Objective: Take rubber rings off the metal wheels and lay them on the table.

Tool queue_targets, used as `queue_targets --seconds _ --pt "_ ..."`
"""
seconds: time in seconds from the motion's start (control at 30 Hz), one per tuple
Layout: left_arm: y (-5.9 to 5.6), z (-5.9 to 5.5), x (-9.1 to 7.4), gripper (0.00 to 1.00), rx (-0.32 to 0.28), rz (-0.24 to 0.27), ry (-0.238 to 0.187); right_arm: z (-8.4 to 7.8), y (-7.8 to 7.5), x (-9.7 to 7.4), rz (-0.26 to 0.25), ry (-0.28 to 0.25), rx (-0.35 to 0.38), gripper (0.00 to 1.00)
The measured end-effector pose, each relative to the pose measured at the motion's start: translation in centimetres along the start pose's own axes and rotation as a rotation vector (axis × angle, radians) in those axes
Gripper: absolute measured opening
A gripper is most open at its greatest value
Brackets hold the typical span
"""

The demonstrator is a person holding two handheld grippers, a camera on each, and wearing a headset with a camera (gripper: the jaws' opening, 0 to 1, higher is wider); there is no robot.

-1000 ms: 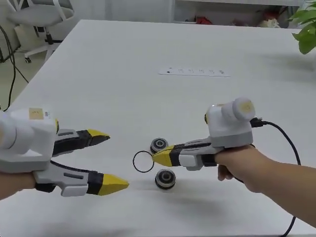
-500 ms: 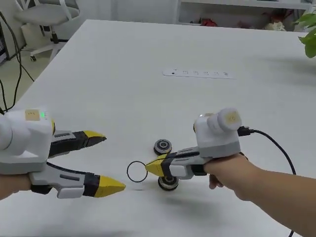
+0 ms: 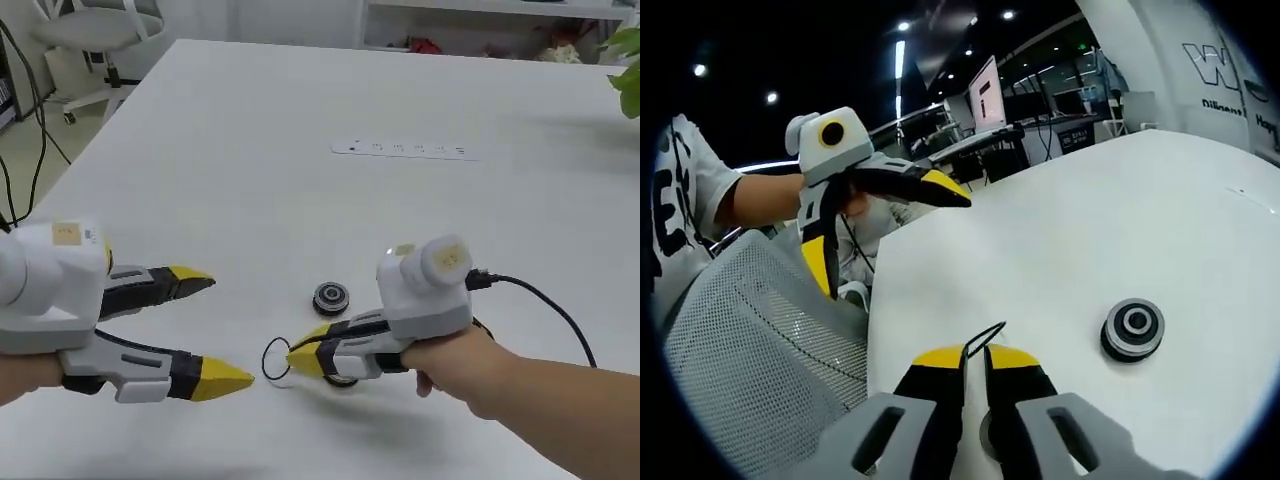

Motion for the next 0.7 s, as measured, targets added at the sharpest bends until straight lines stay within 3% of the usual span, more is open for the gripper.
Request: queue_targets --seconds 0.4,0.7 --pt "0.0 0.1 0.3 0.77 0.004 -0.007 0.010 0.0 0.0 -0.4 -0.026 0.006 -0.066 0.20" --pt "-0.1 0.6 0.7 0.76 0.012 -0.017 0.007 0.6 -0.1 -1.5 -0.037 -0.023 -0.092 0.28"
Point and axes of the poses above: the centre of the closed fingertips' face, and the gripper's own axes: x roughly forward along the fingers, y roughly to its left, z roughly out of its top, the point moved 5 cm from there along -x, roughly backward along the fingers, and after that the axes turned 2 degrees about -z, right-handed, at the moved point
